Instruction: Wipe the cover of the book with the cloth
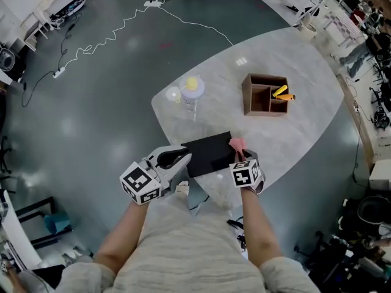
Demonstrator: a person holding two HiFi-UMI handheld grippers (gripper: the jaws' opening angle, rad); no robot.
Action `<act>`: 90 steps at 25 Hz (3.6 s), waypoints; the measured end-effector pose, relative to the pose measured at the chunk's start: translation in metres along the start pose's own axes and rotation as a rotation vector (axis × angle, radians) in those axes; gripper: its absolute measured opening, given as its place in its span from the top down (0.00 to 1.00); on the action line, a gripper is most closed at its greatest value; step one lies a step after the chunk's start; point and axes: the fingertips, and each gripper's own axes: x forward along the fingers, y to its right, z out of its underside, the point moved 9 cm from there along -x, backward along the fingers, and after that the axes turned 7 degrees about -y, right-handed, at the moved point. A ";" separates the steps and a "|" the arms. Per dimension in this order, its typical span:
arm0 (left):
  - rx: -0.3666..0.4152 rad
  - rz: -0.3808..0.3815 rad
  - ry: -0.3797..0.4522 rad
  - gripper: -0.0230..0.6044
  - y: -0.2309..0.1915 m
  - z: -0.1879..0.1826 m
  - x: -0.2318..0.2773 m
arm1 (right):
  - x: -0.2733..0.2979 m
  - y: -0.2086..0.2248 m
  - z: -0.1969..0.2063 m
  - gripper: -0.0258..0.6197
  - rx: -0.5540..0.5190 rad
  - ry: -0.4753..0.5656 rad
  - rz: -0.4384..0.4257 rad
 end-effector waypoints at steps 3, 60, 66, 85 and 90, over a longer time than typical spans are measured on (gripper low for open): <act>0.002 0.004 0.004 0.89 0.002 0.000 -0.002 | 0.002 -0.022 0.000 0.87 -0.046 -0.020 0.020; 0.006 -0.003 -0.003 0.89 0.006 -0.001 -0.002 | 0.024 0.001 -0.019 0.87 0.138 0.096 -0.394; 0.006 0.004 0.006 0.89 0.007 -0.005 0.002 | -0.003 0.022 -0.015 0.87 -0.004 0.051 -0.098; 0.004 0.005 0.025 0.89 0.008 -0.001 -0.013 | 0.000 -0.054 -0.003 0.87 -0.111 -0.050 0.037; 0.003 -0.001 0.033 0.89 0.008 0.001 -0.019 | -0.003 -0.066 -0.007 0.87 -0.101 -0.047 0.000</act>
